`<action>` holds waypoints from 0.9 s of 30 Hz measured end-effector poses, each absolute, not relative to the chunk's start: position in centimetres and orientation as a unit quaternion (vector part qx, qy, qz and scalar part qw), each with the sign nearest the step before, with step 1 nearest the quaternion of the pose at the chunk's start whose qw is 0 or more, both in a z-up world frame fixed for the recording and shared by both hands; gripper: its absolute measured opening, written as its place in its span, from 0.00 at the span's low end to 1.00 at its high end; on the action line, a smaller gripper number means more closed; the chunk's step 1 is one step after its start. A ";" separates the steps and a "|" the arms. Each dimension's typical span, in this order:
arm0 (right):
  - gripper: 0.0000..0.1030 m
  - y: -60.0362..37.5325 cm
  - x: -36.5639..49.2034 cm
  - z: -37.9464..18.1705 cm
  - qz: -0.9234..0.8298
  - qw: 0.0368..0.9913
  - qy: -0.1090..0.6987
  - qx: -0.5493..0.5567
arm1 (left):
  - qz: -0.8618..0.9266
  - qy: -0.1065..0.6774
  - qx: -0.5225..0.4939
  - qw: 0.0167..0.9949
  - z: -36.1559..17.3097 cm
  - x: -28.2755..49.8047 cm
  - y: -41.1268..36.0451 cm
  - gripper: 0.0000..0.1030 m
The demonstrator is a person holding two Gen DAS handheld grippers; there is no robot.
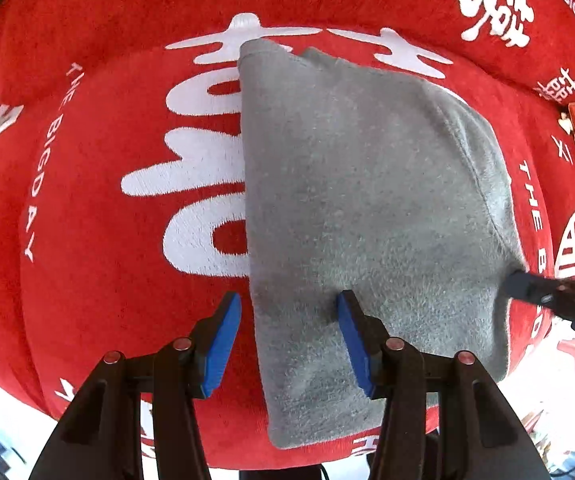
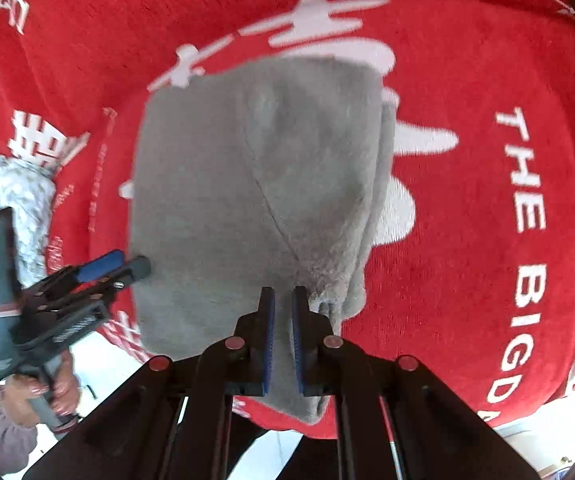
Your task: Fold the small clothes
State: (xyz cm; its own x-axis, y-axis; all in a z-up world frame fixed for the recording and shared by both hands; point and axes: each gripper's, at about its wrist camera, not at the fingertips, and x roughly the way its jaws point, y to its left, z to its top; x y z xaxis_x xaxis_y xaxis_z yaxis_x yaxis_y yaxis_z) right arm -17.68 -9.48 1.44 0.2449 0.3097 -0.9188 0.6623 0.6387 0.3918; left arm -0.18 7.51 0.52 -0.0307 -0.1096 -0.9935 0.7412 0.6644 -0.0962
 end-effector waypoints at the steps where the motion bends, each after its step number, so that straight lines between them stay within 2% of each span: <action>1: 0.05 -9.4 -17.6 0.7 -0.136 0.674 0.607 0.400 | -0.326 0.639 0.247 0.652 0.5 -0.1 7.5 0.55; 5: 0.01 -9.3 -17.5 -0.7 -0.135 0.673 0.606 0.402 | -0.329 0.638 0.248 0.651 0.6 -0.2 7.5 0.55; 11: 0.02 -8.4 -17.8 0.2 -0.147 0.667 0.623 0.381 | -0.325 0.642 0.243 0.650 0.6 -0.1 7.5 0.55; 12: 0.13 -8.5 -18.2 0.4 -0.156 0.662 0.625 0.382 | -0.326 0.642 0.242 0.650 0.6 -0.1 7.6 0.55; 13: 0.17 -8.5 -18.6 0.6 -0.164 0.662 0.620 0.388 | -0.326 0.643 0.241 0.650 0.6 0.0 7.6 0.55; 14: 0.26 -8.6 -18.9 0.8 -0.161 0.664 0.611 0.400 | -0.327 0.644 0.239 0.649 0.6 0.0 7.6 0.55; 15: 0.42 -8.6 -19.4 1.1 -0.154 0.667 0.600 0.415 | -0.328 0.644 0.239 0.649 0.6 -0.1 7.7 0.55; 17: 0.53 -8.3 -19.7 1.4 -0.149 0.669 0.597 0.417 | -0.329 0.643 0.240 0.649 0.6 -0.1 7.7 0.55; 19: 0.47 -7.6 -19.1 0.9 -0.139 0.666 0.612 0.403 | -0.329 0.642 0.240 0.650 0.6 -0.1 7.7 0.55; 20: 0.32 -7.5 -18.8 0.4 -0.142 0.660 0.622 0.396 | -0.329 0.643 0.240 0.649 0.6 -0.1 7.7 0.55; 21: 0.22 -7.4 -18.7 -0.4 -0.148 0.650 0.635 0.391 | -0.328 0.643 0.239 0.649 0.5 -0.1 7.7 0.55; 25: 0.23 -8.7 -20.6 -1.4 -0.177 0.619 0.621 0.448 | -0.328 0.646 0.242 0.646 0.8 -0.1 7.8 0.55; 27: 0.28 -9.0 -21.0 -0.9 -0.189 0.615 0.618 0.453 | -0.325 0.646 0.248 0.645 1.1 -0.3 7.9 0.55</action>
